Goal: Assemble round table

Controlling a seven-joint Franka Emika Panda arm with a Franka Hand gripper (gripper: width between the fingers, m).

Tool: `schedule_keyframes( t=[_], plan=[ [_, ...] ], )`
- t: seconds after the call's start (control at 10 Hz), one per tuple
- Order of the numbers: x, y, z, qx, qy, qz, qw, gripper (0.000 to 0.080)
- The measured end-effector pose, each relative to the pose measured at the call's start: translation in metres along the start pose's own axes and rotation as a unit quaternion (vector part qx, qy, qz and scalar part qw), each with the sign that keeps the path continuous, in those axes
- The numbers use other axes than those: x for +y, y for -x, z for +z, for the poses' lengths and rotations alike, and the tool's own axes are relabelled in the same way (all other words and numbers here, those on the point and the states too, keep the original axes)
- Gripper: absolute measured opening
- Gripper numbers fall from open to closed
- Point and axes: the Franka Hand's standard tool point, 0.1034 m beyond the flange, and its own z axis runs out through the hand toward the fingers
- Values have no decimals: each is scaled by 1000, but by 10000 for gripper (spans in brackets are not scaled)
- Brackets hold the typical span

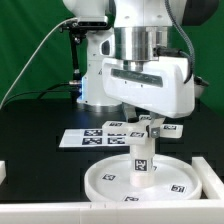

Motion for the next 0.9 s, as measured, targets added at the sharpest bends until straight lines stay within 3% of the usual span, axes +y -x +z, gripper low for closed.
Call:
schedule_keyframes(
  t=[0.3,0.4,0.5,0.6,0.7,0.9],
  plan=[
    [1,0,0,-13,-9,123,992,442],
    [1,0,0,-13,-9,151,988,522],
    [1,1,1,-14,-8,155,988,522],
    [1,1,2,-13,-8,151,988,609],
    [1,2,-1,-15,-9,148,989,641],
    [-4,9,-25,-28,-20,138,990,647]
  ],
)
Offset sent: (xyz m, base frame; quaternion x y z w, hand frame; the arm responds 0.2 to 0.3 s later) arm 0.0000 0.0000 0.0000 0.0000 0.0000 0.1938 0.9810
